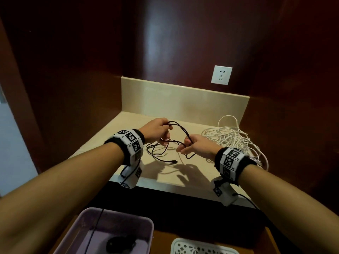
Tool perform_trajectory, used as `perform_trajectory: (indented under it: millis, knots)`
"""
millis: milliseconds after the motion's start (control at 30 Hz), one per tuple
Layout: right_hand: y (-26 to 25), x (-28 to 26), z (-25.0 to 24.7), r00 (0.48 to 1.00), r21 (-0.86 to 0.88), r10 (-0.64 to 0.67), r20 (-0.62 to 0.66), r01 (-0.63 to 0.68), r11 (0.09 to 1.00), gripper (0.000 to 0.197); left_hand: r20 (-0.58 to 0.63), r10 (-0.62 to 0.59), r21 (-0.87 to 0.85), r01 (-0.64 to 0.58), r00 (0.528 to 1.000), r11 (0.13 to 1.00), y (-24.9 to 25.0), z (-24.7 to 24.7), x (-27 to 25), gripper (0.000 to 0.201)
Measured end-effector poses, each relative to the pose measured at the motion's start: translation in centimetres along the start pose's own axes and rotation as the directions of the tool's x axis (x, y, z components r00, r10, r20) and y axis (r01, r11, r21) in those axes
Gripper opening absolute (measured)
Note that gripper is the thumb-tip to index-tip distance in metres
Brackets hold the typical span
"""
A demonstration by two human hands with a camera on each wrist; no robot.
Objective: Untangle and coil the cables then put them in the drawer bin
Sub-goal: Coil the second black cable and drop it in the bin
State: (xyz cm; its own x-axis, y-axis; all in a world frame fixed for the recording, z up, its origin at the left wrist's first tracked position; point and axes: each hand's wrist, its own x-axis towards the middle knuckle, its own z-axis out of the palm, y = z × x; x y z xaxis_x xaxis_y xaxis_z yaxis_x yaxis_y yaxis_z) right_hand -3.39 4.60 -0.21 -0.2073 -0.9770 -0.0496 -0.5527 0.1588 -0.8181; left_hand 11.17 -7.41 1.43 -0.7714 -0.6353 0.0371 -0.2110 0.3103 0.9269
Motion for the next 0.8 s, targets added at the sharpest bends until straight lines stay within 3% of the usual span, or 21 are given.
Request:
perform_trajectory:
  millis: [100,267,367,500,633,700,733,800]
  knots:
    - [-0.1,0.6,0.4,0.999,-0.072,-0.008,0.038,0.011,0.997,0.042,-0.040,0.058,0.071,-0.055,0.998,0.996,-0.1,-0.7,-0.4,0.025]
    - [0.0,0.8,0.3,1.000,-0.295,-0.016,0.007,0.018,0.955,0.005,-0.042,0.055,0.191,-0.046,0.998,0.980,-0.3,-1.9,-0.7,0.031]
    - [0.1,0.9,-0.7,1.000,-0.461,-0.026,0.015,0.030,0.887,0.013,-0.021,0.046,0.341,-0.036,0.999,0.939,-0.3,-2.0,-0.9,0.032]
    - [-0.1,0.5,-2.4,1.000,-0.600,-0.014,-0.019,0.000,0.800,0.028,0.040,0.091,0.678,-0.094,0.995,0.729,-0.7,-1.6,-1.0,0.027]
    - [-0.3,0.6,-3.3,0.995,-0.580,-0.054,-0.083,-0.004,0.815,0.030,0.089,0.089,0.825,-0.123,0.992,0.552,-1.1,-1.1,-0.3,0.041]
    - [-0.3,0.8,-3.6,0.994,-0.566,-0.058,-0.093,-0.005,0.824,0.026,0.113,0.091,0.880,-0.142,0.989,0.453,-1.1,-1.2,0.1,0.038]
    - [-0.3,0.8,-3.8,0.994,-0.572,-0.059,-0.092,-0.004,0.820,0.024,0.121,0.093,0.892,-0.149,0.988,0.427,-1.1,-1.2,0.1,0.035]
    - [-0.1,0.8,-4.2,0.996,-0.603,-0.048,-0.077,-0.008,0.797,0.022,0.105,0.084,0.873,-0.133,0.991,0.469,-1.3,-1.7,0.3,0.033]
